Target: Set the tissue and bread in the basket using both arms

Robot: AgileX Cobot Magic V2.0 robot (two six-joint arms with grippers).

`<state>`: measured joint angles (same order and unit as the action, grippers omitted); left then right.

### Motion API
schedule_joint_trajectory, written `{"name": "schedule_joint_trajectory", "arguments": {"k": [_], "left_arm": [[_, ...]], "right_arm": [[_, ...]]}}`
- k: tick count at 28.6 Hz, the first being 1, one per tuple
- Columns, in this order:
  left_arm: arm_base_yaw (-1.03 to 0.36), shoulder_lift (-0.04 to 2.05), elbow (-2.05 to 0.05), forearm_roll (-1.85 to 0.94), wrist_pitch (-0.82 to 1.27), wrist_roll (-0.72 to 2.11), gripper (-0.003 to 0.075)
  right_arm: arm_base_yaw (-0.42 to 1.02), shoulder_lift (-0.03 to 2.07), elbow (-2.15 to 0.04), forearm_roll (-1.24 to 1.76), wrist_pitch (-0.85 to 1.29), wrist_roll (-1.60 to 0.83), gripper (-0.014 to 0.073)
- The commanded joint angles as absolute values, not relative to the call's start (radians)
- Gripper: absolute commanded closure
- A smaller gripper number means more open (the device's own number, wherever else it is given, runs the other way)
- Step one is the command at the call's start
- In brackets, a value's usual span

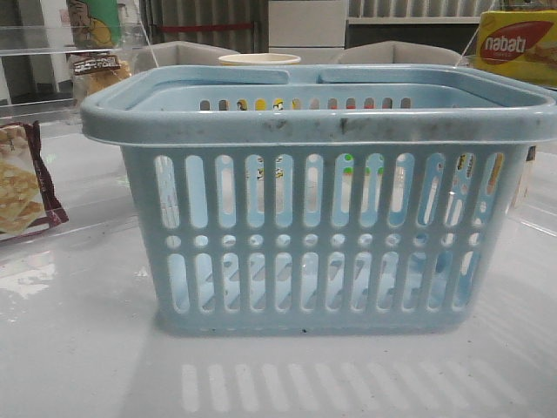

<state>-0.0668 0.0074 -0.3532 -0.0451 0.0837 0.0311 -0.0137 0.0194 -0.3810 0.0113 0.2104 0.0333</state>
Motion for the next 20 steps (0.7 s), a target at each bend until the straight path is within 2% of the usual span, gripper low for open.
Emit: {"name": "schedule_joint_trajectory", "arguments": {"k": [1, 8, 14, 20], "left_arm": [[-0.073, 0.092, -0.494, -0.055, 0.116, 0.028, 0.0629], [-0.073, 0.305, -0.69, -0.055, 0.414, 0.028, 0.0629], [-0.073, 0.436, -0.689, -0.055, 0.57, 0.028, 0.0629], [-0.073, 0.529, -0.69, -0.055, 0.687, 0.028, 0.0629]], "right_arm": [[-0.017, 0.121, -0.529, 0.012, 0.236, 0.03, 0.0538], [-0.017, 0.344, -0.71, 0.012, 0.473, 0.03, 0.0538], [-0.017, 0.487, -0.705, 0.012, 0.594, 0.03, 0.0538], [-0.017, 0.596, -0.665, 0.012, 0.63, 0.03, 0.0538]]}}
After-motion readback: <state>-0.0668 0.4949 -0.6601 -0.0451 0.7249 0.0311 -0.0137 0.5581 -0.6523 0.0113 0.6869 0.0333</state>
